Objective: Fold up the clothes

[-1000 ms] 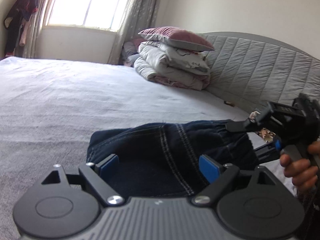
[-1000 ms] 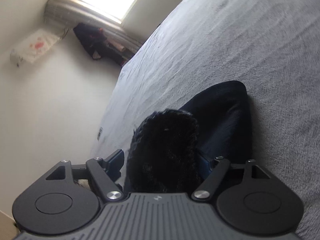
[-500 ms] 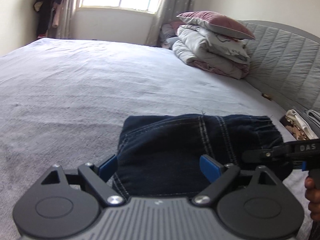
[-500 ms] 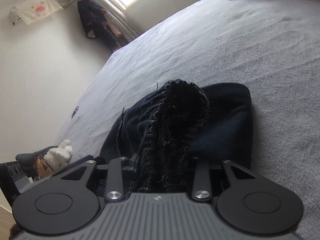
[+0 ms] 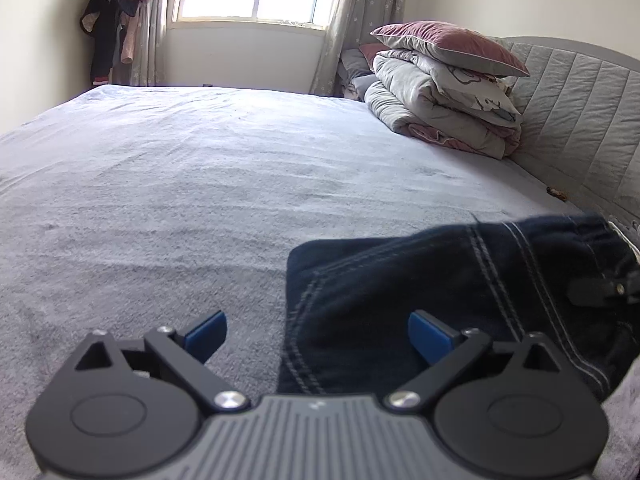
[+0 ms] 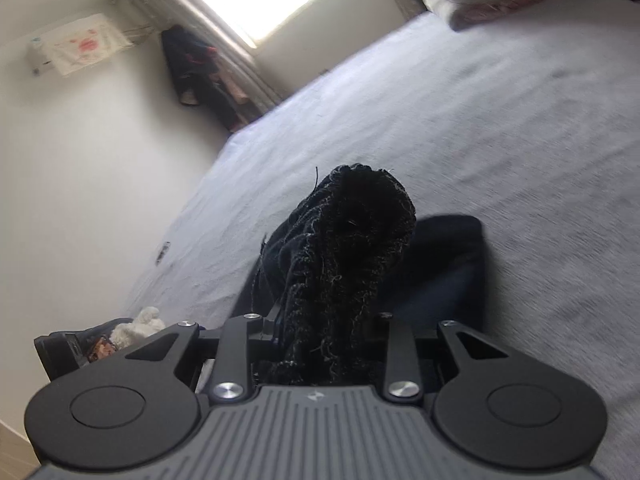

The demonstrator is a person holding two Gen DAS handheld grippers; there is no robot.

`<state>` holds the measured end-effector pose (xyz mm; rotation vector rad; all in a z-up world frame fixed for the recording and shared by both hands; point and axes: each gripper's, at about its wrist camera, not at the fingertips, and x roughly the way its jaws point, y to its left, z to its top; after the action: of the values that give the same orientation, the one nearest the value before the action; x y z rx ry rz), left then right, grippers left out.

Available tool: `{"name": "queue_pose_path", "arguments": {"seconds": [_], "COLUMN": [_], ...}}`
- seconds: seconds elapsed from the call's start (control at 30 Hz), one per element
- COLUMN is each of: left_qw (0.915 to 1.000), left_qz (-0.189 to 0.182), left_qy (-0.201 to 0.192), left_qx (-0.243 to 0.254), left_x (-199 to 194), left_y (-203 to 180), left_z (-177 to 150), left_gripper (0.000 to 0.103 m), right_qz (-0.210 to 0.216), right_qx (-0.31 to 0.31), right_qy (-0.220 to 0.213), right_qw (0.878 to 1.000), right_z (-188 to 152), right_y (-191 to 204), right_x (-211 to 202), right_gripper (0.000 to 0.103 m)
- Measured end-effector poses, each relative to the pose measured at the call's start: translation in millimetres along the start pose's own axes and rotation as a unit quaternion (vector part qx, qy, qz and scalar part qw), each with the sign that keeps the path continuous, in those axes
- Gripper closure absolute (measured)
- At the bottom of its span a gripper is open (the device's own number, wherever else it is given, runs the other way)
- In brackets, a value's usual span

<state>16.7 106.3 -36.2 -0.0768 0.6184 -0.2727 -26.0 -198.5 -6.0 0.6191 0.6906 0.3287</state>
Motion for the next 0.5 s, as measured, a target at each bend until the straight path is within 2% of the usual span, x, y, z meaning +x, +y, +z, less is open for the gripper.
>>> {"name": "queue_pose_path", "arguments": {"seconds": [0.17,0.3,0.5], "left_qw": [0.9999,0.9995,0.9966], "left_qz": [0.009,0.027,0.078], "left_qy": [0.008,0.015,0.028], "left_qx": [0.004,0.012,-0.006], "left_x": [4,6,2], "left_y": [-4,-8,-12], "left_z": [1,3,11], "left_gripper": [0.005,0.005,0.004], "right_qz": [-0.048,-0.043,-0.05], "right_qx": [0.019,0.034,0.018], "right_qy": [0.04,0.047,0.047], "right_qw": [0.998,0.997,0.997], "right_z": [-5,-6,-9], "right_y": [-22,-29,-27], "right_x": [14,19,18], "right_gripper": [0.067,0.064,0.064]}}
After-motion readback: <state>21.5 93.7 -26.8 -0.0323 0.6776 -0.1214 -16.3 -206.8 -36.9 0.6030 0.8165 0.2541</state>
